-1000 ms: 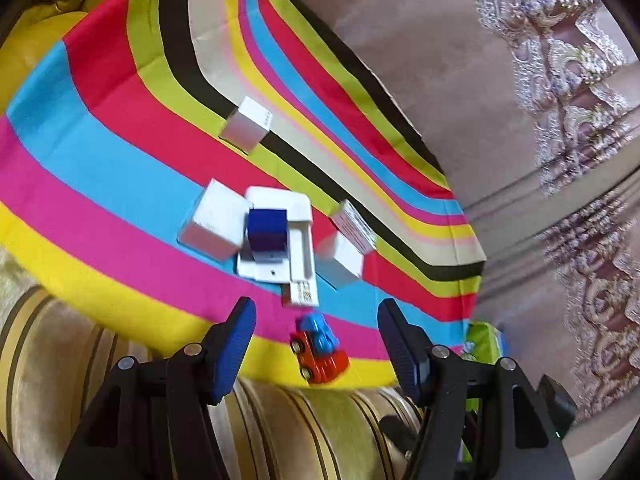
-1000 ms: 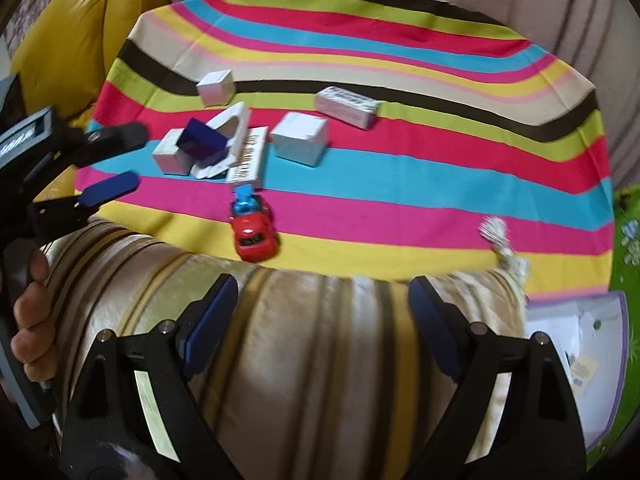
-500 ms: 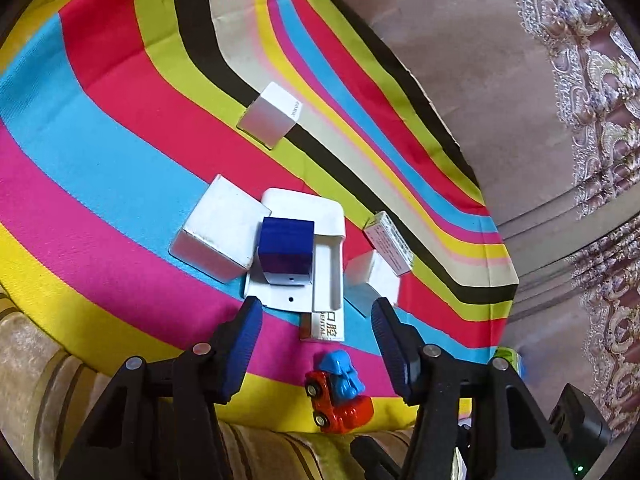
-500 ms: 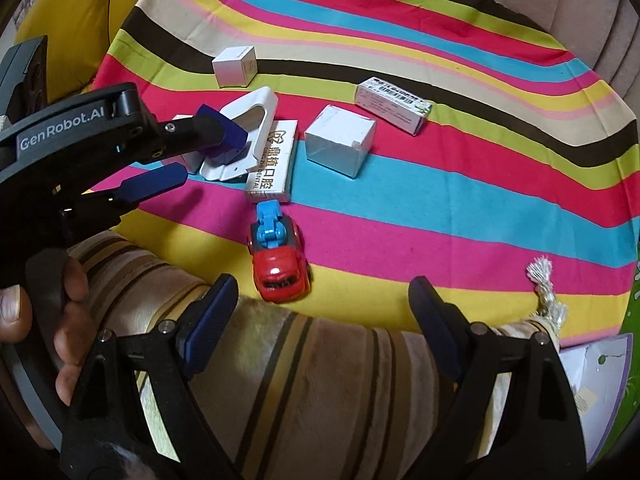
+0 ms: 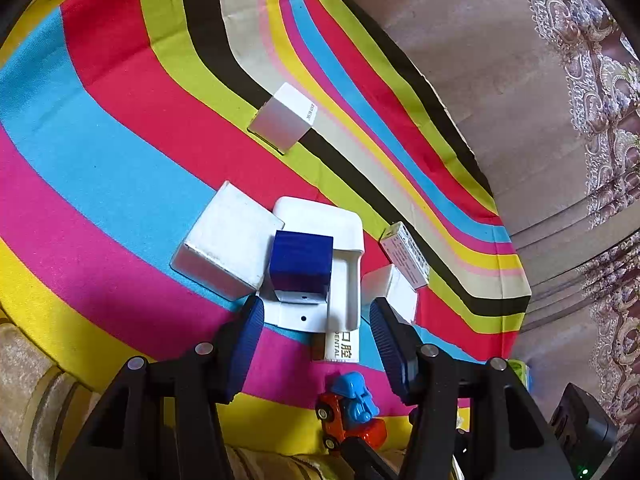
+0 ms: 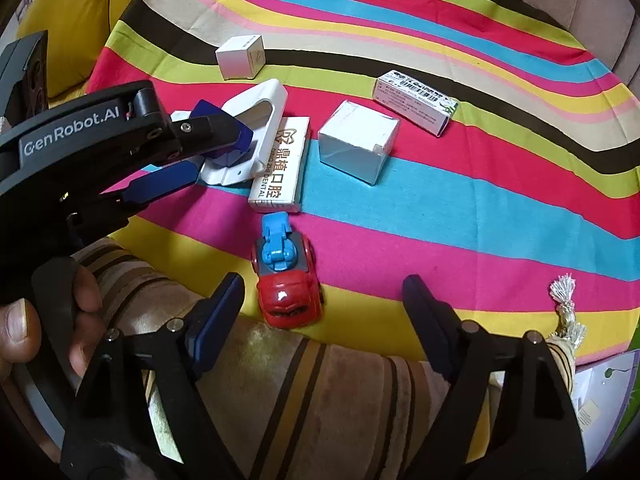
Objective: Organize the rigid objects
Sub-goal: 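Grasp the red toy car with right tool while left grasps the blue cube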
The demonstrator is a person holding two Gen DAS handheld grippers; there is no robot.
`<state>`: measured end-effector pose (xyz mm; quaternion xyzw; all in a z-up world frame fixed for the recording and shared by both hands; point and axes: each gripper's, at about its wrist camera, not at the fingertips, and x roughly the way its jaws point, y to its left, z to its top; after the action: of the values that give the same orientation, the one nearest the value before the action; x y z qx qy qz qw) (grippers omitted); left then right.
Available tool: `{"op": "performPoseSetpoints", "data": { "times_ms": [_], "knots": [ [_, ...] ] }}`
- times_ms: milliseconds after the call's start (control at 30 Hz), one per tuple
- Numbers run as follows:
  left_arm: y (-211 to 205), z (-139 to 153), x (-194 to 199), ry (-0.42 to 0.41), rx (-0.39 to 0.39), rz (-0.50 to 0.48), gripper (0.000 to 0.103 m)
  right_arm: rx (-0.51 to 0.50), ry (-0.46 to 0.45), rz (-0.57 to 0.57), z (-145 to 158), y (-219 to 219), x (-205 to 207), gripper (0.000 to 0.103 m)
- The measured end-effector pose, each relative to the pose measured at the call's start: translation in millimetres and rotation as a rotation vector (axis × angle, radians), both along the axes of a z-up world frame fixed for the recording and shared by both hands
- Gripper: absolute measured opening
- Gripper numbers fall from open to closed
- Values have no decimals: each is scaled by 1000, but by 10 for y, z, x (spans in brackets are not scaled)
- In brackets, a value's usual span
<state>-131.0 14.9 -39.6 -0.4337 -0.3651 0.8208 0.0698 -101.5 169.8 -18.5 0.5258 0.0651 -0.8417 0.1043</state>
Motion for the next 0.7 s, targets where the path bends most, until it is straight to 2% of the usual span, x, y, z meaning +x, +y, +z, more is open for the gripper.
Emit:
{"op": "performPoseSetpoints", "data": {
  "times_ms": [233,367,567,633,700],
  "knots": [
    [-4,-20,-42,-4,0,31,56,-19,-17,0,-42,-8,-65,74],
    [-6,-11,-58,3,-7,49,56,-28,-28,13,-75,-35,-101,65],
    [0,-19,-99,1,-19,65,40,-51,-31,30,-77,-59,-127,56],
    [-4,-22,-97,0,-18,64,29,-61,-31,34,-78,-67,-134,52],
    [-1,-19,-90,4,-18,59,29,-69,-28,42,-74,-78,-128,45]
  ]
}}
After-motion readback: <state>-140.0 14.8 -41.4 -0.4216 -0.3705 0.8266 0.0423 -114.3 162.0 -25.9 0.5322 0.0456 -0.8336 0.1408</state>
